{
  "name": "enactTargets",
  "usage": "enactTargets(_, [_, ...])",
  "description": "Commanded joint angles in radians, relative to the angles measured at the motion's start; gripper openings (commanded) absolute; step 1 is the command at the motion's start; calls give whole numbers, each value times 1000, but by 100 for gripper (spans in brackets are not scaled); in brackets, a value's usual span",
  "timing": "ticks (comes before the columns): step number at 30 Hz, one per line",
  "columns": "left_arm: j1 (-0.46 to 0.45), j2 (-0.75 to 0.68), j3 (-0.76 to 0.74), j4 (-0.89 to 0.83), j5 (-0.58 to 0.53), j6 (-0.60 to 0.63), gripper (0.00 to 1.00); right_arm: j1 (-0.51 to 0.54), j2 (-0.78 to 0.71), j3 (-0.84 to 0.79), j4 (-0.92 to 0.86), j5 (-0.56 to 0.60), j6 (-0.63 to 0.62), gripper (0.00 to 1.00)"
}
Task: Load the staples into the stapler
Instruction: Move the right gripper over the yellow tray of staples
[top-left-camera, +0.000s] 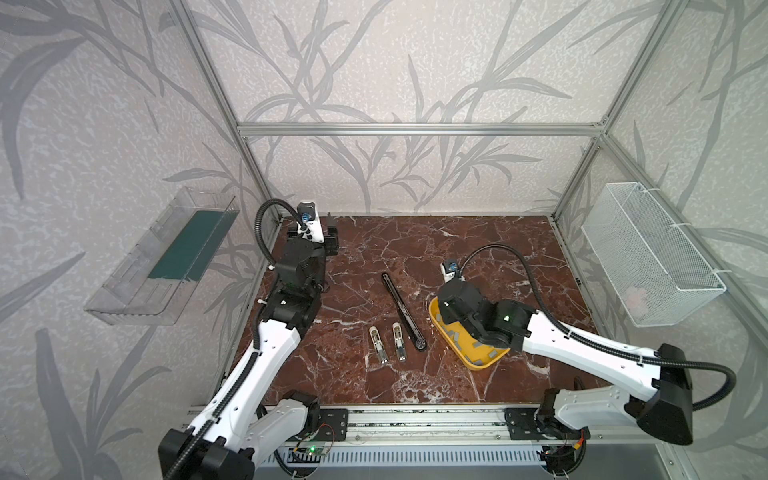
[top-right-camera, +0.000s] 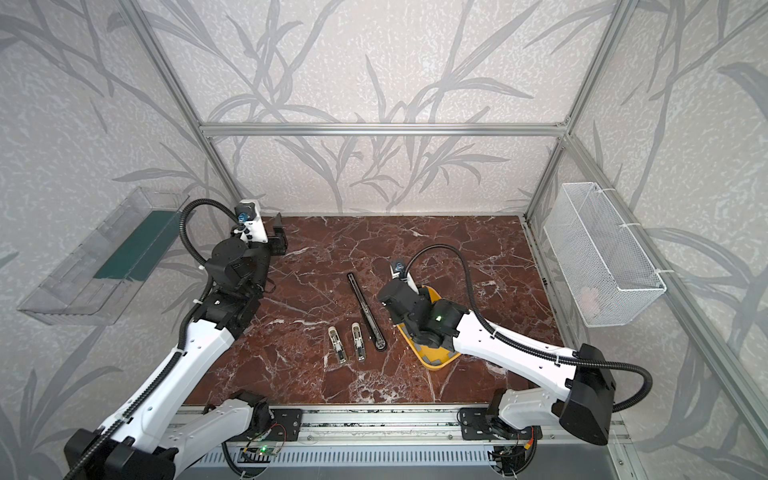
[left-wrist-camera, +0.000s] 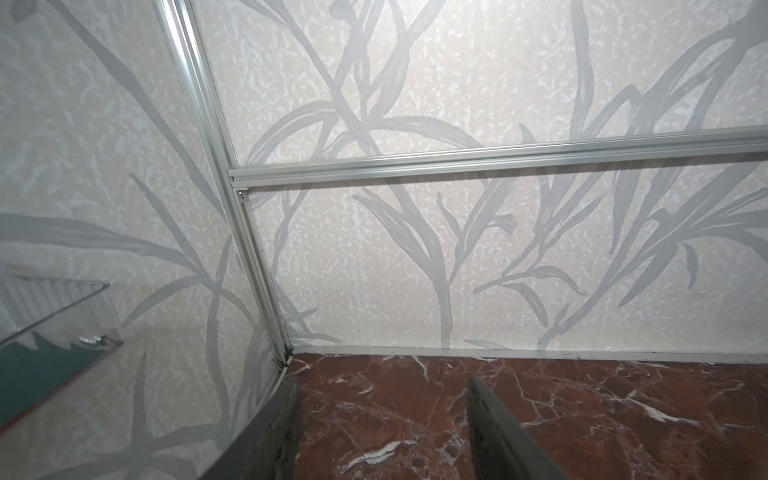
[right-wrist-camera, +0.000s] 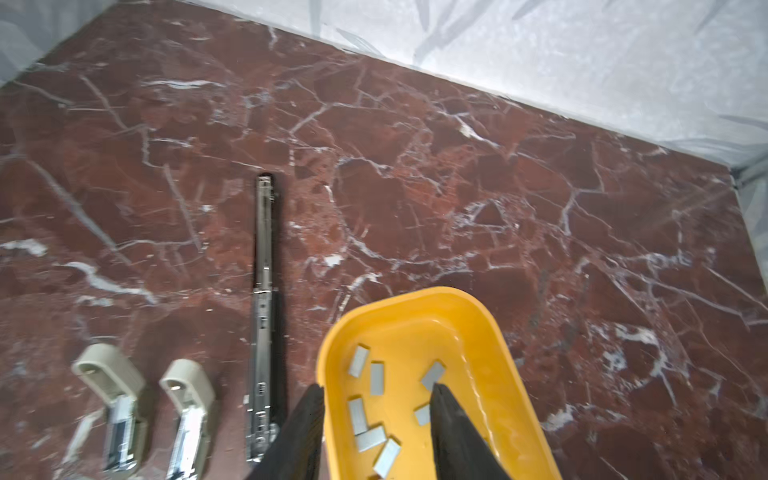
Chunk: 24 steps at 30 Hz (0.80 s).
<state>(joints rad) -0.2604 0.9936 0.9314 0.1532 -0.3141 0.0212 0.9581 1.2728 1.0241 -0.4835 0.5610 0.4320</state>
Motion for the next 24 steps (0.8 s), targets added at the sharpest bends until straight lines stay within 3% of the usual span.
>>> enactTargets(1, [3, -65, -90, -218, 12, -221, 59, -94, -39, -85, 49, -119, -36, 41])
enactTargets(5, [3, -173, -384, -117, -68, -315, 61, -183, -7, -118, 56, -165, -14, 38])
enactTargets(8, [3, -233, -504, -67, -78, -315, 61, -211, 31, -102, 42, -165, 16, 37])
enactTargets(13, [3, -267, -561, -114, -35, -209, 62, -238, 102, -143, 173, -258, 43, 37])
enactTargets(19, [3, -334, -595, -152, 135, -93, 63, -284, 252, -96, 187, -331, 98, 35])
enactTargets(24, [3, -408, -682, -151, 68, -56, 69, -322, 299, -106, 194, -336, 133, 35])
